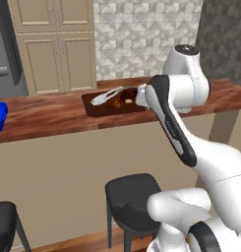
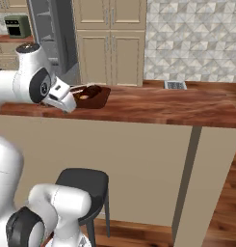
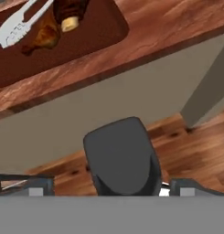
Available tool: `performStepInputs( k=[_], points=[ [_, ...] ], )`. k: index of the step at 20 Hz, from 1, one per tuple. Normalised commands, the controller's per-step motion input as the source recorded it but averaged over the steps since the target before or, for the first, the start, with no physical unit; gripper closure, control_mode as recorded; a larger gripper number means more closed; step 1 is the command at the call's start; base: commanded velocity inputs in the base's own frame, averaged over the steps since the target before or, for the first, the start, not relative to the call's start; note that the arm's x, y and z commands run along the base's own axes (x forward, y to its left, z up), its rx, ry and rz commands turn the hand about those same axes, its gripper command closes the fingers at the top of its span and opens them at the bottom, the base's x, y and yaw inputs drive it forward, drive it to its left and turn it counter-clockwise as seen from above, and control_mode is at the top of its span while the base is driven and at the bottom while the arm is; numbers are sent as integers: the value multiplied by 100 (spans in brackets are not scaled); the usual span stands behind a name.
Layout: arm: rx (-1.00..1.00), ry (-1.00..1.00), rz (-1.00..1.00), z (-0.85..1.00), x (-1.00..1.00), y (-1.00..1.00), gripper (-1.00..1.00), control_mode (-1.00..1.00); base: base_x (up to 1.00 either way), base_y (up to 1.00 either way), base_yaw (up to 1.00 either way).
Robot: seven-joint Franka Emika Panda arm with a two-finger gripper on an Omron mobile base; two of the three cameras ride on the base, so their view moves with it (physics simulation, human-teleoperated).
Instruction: Gather the squash and lemon wedge from the fridge and place them on a tray on the dining counter. Then gather the steak and chicken drumstick from the fridge and place them on the other tray.
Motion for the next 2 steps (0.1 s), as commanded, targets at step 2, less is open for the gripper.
performStepInputs(
  k=[2],
  points=[
    [0,-15,0,28,-74,0,-100,-100,0,0,0]
  ],
)
